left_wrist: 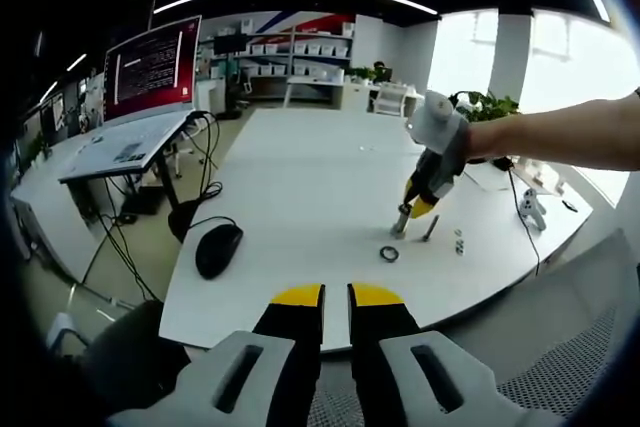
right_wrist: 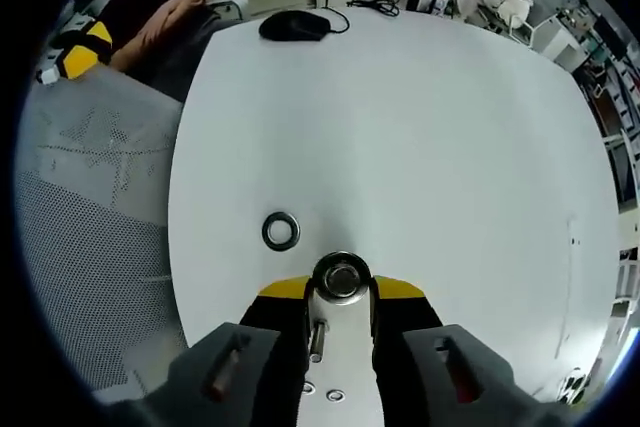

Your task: Place the washer onto the threaded stud by aligning its center hole with the stud, sliding it down to the base, and recovering from edge contact or off-axis alignment until the washer reaches the visible bottom stop.

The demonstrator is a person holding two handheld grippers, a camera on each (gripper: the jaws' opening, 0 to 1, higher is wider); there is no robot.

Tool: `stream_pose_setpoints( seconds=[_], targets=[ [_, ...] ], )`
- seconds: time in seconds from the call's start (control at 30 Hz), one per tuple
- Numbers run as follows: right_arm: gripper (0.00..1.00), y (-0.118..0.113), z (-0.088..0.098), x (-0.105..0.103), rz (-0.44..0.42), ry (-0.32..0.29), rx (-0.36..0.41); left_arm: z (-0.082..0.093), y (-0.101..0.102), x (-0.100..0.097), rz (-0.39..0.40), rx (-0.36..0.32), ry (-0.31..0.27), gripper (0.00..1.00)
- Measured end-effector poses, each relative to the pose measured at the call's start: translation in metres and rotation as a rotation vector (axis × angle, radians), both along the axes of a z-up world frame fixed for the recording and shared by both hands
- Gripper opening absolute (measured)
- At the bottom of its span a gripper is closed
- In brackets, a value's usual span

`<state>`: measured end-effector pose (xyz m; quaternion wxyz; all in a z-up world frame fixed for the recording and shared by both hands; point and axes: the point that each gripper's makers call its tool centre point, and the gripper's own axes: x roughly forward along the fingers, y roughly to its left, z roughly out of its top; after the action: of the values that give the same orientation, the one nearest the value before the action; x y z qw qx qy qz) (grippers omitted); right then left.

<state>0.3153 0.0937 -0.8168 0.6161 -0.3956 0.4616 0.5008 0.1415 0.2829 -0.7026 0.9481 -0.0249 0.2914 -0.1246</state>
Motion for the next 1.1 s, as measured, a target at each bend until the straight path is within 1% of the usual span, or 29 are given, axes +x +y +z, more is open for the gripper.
stream_pose_setpoints(
  seconds=[0.3,0.7,0.8,0.93,1.1],
  targets=[
    [0.24,0.0,-0.013,-0.002,0.014,0.006,-0.025,0.0,0.0,0.0,0.003,-0.002,0.0,0.07],
    [0.24,0.0,-0.032,-0.023,0.055,0.041,-0.053,0.0,0.001,0.001,0.004,-0.001,0.001,0.06],
    [0.24,-0.001,-0.035,-0.026,0.069,0.031,-0.065,0.0,0.001,0.001,0.004,-0.001,0.002,0.06],
    [0.24,-0.002,-0.042,-0.029,0.071,0.033,-0.076,0.0,0.001,0.001,0.004,-0.001,0.001,0.06],
    [0.25,-0.003,-0.043,-0.028,0.099,0.025,-0.077,0.0,0.001,0.001,0.004,-0.001,0.001,0.06]
  ],
)
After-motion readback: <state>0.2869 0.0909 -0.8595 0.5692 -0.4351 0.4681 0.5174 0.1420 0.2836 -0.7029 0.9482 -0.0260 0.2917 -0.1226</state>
